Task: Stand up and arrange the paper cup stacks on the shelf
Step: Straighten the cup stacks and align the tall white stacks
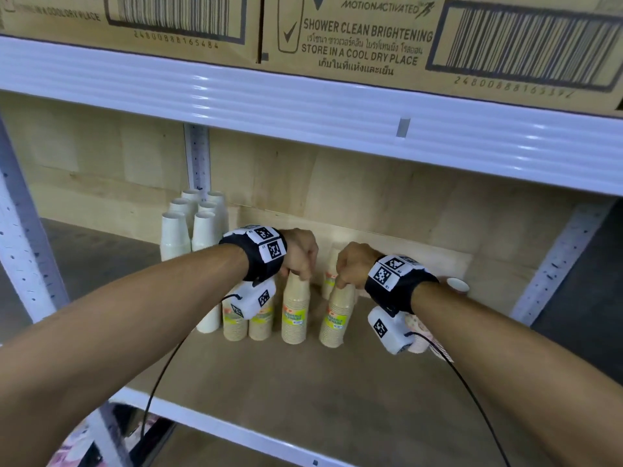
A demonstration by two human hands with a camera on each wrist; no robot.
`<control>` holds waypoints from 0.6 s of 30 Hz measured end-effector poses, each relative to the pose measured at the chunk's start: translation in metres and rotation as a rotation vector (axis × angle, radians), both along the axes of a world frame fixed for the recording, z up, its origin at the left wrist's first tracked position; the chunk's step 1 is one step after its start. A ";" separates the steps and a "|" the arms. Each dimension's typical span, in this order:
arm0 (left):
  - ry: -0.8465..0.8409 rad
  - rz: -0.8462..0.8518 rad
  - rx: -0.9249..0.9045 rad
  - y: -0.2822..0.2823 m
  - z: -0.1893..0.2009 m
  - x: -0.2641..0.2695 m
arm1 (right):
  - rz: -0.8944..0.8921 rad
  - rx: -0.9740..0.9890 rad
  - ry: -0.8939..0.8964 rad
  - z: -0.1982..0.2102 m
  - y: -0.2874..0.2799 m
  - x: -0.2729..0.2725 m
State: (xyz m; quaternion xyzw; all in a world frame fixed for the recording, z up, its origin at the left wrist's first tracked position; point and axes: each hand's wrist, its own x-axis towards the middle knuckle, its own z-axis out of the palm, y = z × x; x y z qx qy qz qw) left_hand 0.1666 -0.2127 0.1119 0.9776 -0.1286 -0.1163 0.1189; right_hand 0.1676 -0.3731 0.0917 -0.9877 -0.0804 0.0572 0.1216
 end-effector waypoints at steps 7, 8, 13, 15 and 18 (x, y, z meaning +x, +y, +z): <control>-0.096 -0.031 -0.009 -0.029 -0.009 0.033 | -0.137 0.000 -0.039 -0.006 -0.043 0.029; -0.104 -0.031 -0.019 -0.032 -0.011 0.038 | -0.153 0.006 -0.045 -0.008 -0.048 0.034; -0.113 -0.041 -0.072 -0.044 -0.022 0.060 | -0.206 0.000 -0.088 -0.018 -0.066 0.057; -0.117 -0.041 -0.088 -0.049 -0.026 0.067 | -0.213 -0.015 -0.110 -0.024 -0.070 0.066; -0.115 -0.042 -0.086 -0.054 -0.030 0.077 | -0.218 -0.010 -0.122 -0.030 -0.075 0.077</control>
